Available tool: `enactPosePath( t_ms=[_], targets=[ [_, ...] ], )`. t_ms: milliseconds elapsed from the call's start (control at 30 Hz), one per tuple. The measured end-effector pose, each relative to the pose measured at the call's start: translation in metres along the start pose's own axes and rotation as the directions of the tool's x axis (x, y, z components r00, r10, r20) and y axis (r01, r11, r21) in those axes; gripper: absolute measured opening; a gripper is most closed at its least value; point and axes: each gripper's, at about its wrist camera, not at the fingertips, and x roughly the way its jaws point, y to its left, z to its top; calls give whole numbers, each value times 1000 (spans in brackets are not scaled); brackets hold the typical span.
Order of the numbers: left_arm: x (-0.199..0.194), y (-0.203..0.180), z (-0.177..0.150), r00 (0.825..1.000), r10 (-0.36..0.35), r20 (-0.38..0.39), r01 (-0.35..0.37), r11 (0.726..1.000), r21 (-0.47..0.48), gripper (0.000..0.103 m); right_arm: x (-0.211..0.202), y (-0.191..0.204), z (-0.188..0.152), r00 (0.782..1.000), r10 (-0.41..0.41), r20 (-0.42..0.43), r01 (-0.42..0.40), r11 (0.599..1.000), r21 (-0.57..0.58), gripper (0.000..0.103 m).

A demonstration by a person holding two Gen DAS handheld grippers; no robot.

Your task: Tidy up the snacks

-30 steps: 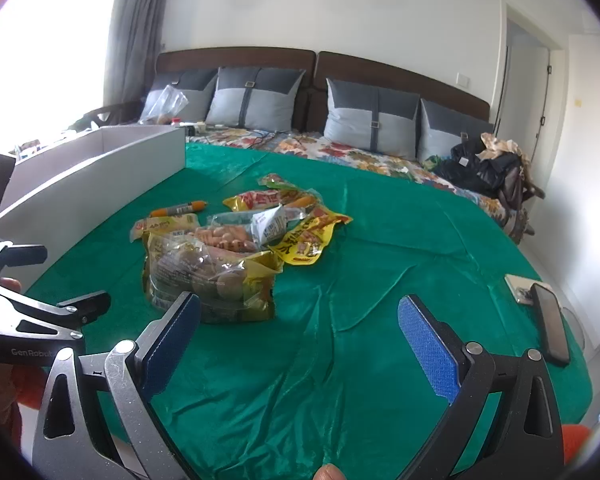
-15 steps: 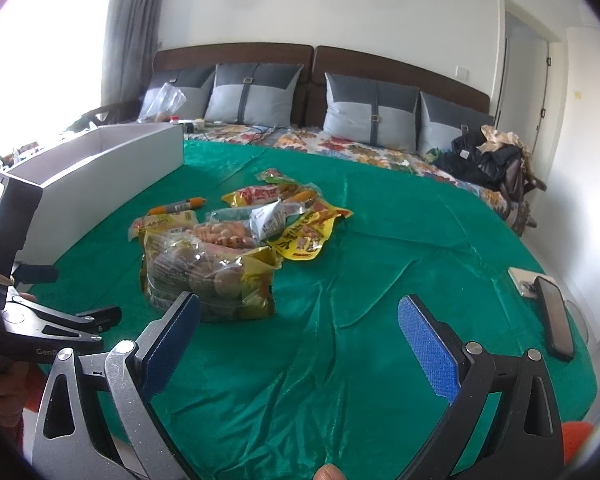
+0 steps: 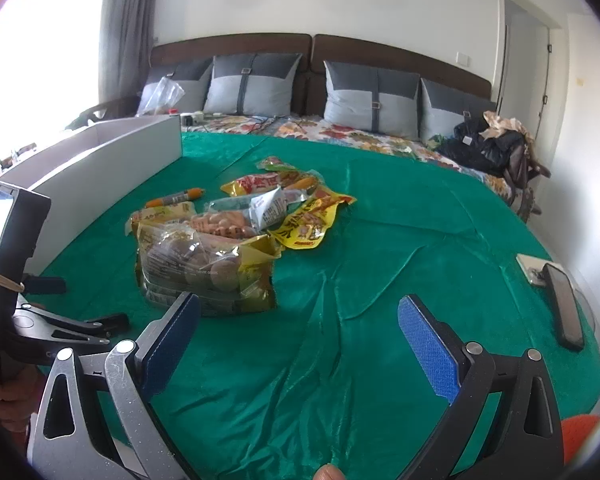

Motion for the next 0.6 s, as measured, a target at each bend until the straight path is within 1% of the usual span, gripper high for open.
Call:
enactPosePath(
  t_ms=[300,467,533,600],
  targets=[
    [1,1,0,1000,-3,19,3,1000,-7,103,5,-6,1,1000,4,-23,-4,1000,23,101],
    [2,1,1,1000,-10,20,10,1000,4,103,12,-19,-3,998,-13,-57,17,997,72,101],
    [2,2,1,999,-22,25,21,1000,21,103,16,-22,-5,997,-7,-77,13,996,83,101],
    [4,4,4,999,-39,26,38,998,44,103,21,-17,-6,995,25,-101,-17,997,79,101]
  ],
)
